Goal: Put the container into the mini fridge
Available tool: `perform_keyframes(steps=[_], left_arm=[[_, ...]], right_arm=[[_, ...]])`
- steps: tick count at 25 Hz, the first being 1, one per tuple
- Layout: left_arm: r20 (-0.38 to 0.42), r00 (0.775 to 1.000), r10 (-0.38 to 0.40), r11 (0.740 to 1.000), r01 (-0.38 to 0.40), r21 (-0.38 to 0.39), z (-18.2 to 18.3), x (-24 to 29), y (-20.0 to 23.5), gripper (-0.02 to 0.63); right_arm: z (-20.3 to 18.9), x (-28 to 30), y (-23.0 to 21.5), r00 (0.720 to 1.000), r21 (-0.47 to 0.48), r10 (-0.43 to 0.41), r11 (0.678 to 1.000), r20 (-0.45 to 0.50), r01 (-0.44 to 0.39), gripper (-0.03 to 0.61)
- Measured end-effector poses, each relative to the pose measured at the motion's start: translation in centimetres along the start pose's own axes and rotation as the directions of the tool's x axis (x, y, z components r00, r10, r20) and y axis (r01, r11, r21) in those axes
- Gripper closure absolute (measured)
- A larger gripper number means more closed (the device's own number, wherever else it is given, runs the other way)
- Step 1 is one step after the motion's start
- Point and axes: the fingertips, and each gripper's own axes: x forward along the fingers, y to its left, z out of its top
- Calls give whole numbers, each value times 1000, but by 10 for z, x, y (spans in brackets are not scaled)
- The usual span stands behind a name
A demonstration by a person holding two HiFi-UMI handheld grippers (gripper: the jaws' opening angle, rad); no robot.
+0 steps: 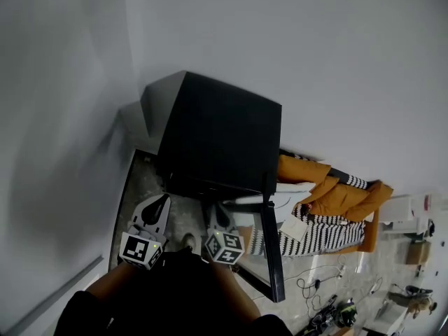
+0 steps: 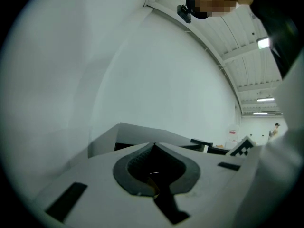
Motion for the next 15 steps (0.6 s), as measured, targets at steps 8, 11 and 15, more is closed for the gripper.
perform_keyframes(steps=[8,11,15], left_arm=[[51,999,0,997,-4,78,34,-5,-4,609],[41,999,-8,996,5,84,36,-5,-10,609],[36,999,-13,995,9,97,37,-5,-16,609]], right_arm=[[84,-64,31,976,-59,47,998,213,-36,577],[107,-75,37,961,-61,63,997,270,-48,577],[117,-77,38,953,-72,65,996,295,-46,577]])
